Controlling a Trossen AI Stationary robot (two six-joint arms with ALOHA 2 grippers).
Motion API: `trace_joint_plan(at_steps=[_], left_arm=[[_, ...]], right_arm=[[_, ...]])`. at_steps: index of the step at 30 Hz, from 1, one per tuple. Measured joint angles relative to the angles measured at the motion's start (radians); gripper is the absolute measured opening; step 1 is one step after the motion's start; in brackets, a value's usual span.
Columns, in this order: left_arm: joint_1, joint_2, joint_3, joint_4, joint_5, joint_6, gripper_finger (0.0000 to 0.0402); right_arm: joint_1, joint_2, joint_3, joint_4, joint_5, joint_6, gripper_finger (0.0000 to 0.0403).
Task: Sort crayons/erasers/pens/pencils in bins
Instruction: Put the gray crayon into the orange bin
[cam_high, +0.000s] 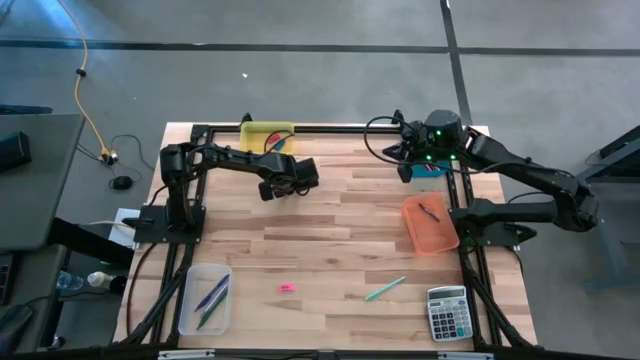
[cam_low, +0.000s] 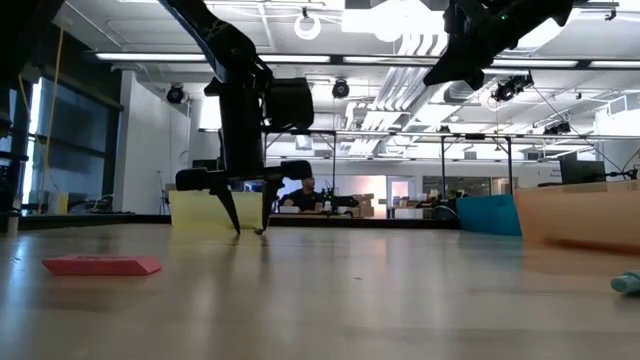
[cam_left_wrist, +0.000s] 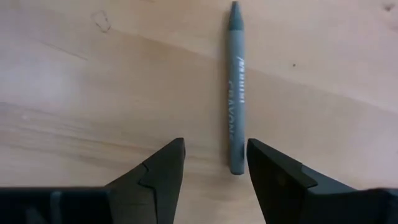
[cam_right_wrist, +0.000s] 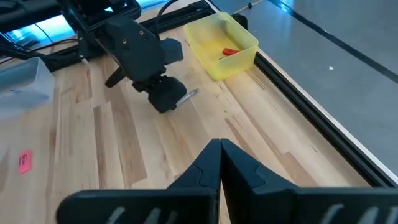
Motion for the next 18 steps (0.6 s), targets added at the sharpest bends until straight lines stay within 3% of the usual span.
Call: trace_joint_plan(at_steps=[9,18], left_arm=[[0.023,0.000,0.072,-0.056,-0.016,0.258,0.0159],[0.025,0.017,0.082,-0.099,-0.011,0.207,0.0119]], right_arm=[[0.000,0.000,0.000,0.000,-0.006,-0.026,0.0000],[0.000,0.000,0.000,0.000,-0.007,-0.026,0.0000]])
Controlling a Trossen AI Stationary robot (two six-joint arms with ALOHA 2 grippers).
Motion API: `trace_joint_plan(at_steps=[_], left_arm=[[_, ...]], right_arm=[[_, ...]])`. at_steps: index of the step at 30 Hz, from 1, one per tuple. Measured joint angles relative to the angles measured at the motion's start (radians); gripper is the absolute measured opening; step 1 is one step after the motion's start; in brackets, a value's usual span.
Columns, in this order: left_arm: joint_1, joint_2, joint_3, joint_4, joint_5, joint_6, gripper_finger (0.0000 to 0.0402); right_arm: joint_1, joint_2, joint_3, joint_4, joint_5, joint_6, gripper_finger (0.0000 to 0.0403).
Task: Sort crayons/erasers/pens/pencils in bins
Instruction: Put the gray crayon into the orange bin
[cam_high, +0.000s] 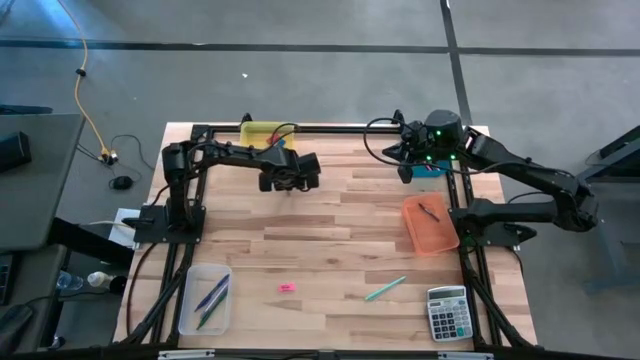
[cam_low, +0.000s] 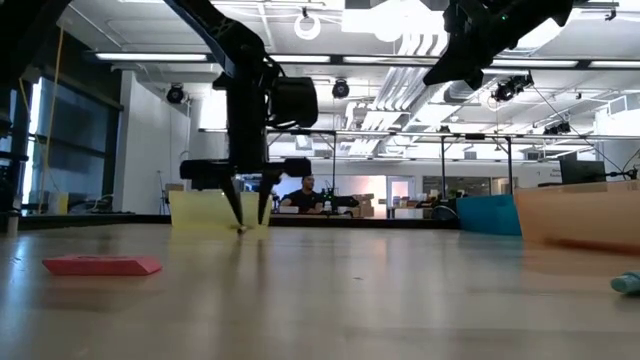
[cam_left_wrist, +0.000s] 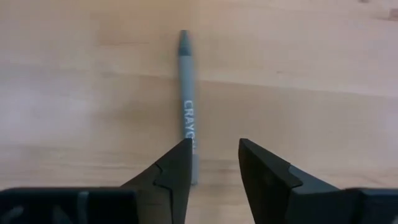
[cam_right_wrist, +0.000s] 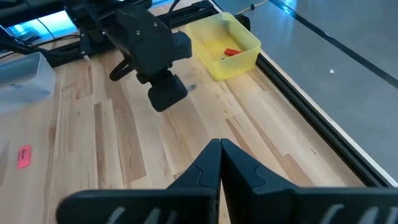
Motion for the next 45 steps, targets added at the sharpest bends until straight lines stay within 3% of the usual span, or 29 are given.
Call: trace_joint_plan(at_steps=[11,24,33,45], left_arm=[[-0.008,0.002,-0.015,-0.028,-0.024,-0.014,0.0120],[-0.013,0.006,-0.042,-0.015,-0.030,0.019,0.0062],[-0.052,0.005,-0.042,-0.025,0.001,0.191,0.0007],[-0.122,-0.037,-0.043,-0.060,0.056,0.365,0.0002]], right_arm=[[0.000,0.000,0.000,0.000,-0.001,-0.016,0.0000],[0.000,0.000,0.000,0.000,-0.001,-0.019,0.0000],[0.000,0.000,0.000,0.003,-0.001,-0.045,0.0000],[-0.001,0.000,0.000,0.004,0.000,-0.042,0.0000]])
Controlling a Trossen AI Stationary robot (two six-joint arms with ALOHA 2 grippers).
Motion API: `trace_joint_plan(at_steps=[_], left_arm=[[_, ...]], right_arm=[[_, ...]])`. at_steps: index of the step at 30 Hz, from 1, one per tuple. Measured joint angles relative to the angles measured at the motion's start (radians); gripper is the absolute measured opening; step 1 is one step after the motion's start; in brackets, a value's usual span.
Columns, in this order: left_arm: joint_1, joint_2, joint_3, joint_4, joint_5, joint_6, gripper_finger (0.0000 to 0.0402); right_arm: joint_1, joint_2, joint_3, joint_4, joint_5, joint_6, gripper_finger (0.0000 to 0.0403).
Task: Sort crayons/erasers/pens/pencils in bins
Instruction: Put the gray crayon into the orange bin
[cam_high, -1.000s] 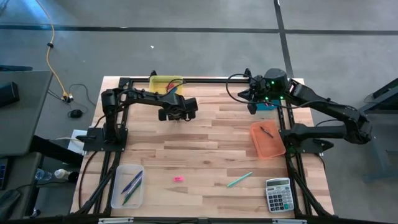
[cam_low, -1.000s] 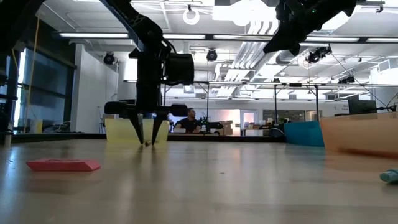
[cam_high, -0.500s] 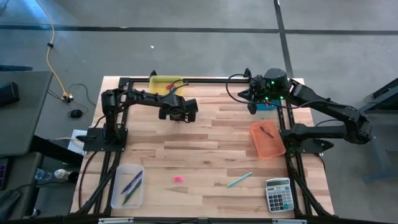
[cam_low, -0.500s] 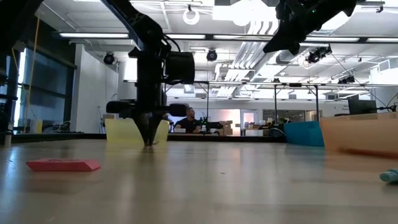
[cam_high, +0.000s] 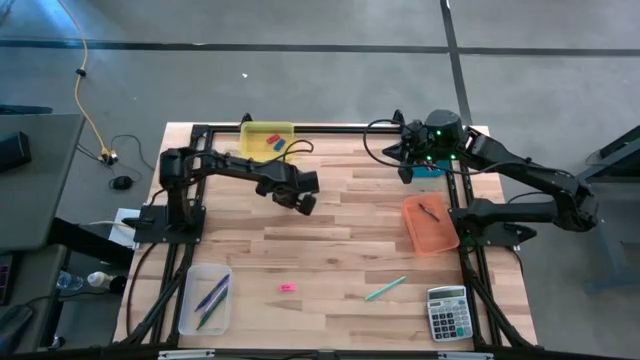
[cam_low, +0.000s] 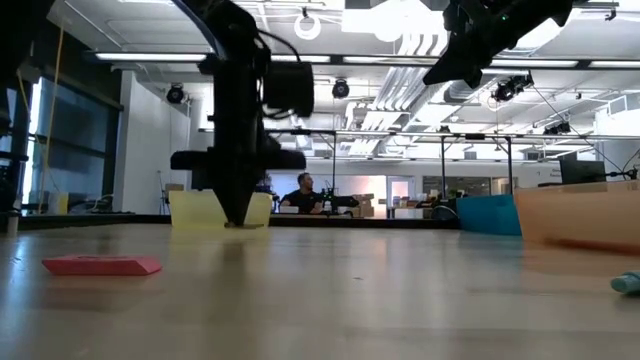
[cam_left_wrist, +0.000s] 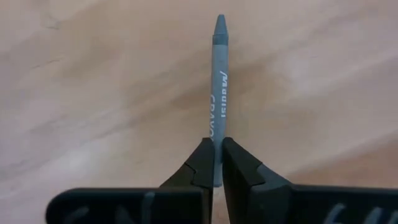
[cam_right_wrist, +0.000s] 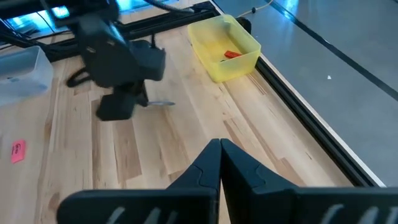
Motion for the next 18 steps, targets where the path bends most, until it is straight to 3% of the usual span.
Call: trace_joint_plan(at_steps=[5,9,14,18], left_arm=[[-0.017,-0.085,0.000,0.005,-0.031,0.076,0.0001],[-0.040,-0.162,0.000,0.015,-0.065,0.128,0.0001],[-0.074,-0.252,0.001,0.076,-0.086,0.206,0.0001],[-0.103,-0.316,0.001,0.105,-0.101,0.270,0.0000]], right_arm=[[0.000,0.000,0.000,-0.005,-0.022,0.024,0.0000],[0.000,-0.001,-0.042,0.068,-0.104,0.044,0.0000],[0.000,0.000,-0.224,0.374,-0.267,0.199,0.0000],[0.009,0.000,-0.362,0.635,-0.308,0.387,0.0000]])
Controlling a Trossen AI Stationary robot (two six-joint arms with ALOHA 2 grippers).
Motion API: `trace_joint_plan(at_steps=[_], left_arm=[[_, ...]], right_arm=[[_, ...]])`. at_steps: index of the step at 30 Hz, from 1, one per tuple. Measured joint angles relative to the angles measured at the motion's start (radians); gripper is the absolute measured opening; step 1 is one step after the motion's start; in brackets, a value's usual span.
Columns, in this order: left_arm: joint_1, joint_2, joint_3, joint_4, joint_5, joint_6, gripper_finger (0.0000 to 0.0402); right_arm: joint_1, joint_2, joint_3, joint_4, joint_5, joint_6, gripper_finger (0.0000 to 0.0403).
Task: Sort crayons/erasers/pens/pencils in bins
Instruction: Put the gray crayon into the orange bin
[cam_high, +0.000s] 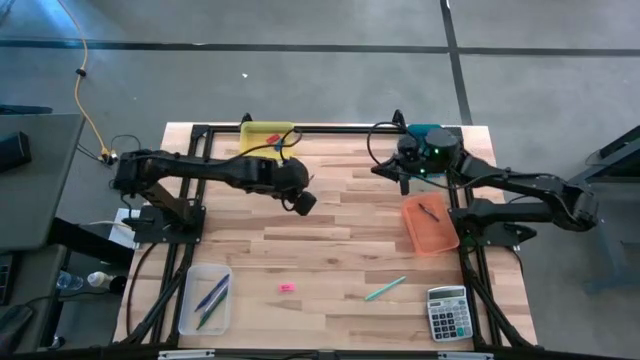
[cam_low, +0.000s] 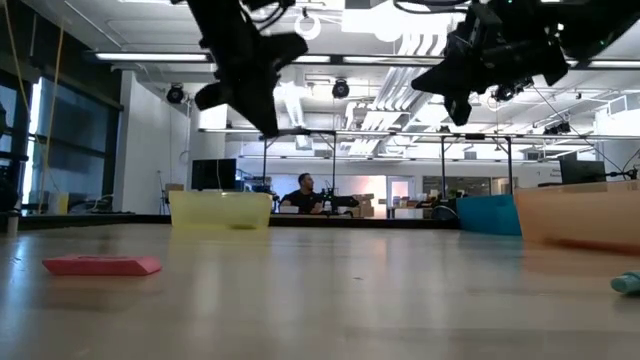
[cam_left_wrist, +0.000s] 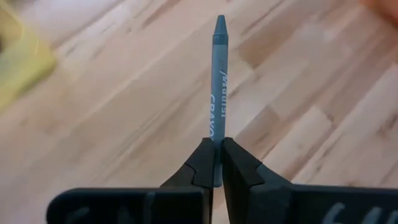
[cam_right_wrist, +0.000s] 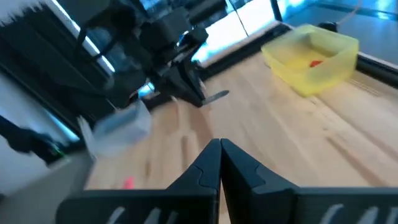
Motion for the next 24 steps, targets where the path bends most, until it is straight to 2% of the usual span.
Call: trace_joint_plan(at_steps=[3,6,11,16,24], left_arm=[[-0.007,-0.038,-0.012,-0.005,-0.011,0.053,0.0000],[0.004,-0.093,-0.088,0.080,0.000,0.072,0.0000],[0.030,-0.203,-0.259,0.330,0.050,0.114,0.0000],[0.085,-0.293,-0.369,0.549,0.161,0.186,0.0000],[0.207,-0.392,-0.418,0.770,0.445,0.238,0.0000]], right_arm=[[0.013,0.000,-0.045,0.100,0.008,0.080,0.0000],[0.033,0.000,-0.055,0.133,0.052,0.100,0.0000],[0.077,0.002,-0.034,0.142,0.125,0.101,0.0000],[0.133,0.053,0.036,0.172,0.165,0.134,0.0000],[0.207,0.256,0.275,0.177,0.204,0.219,0.0010]])
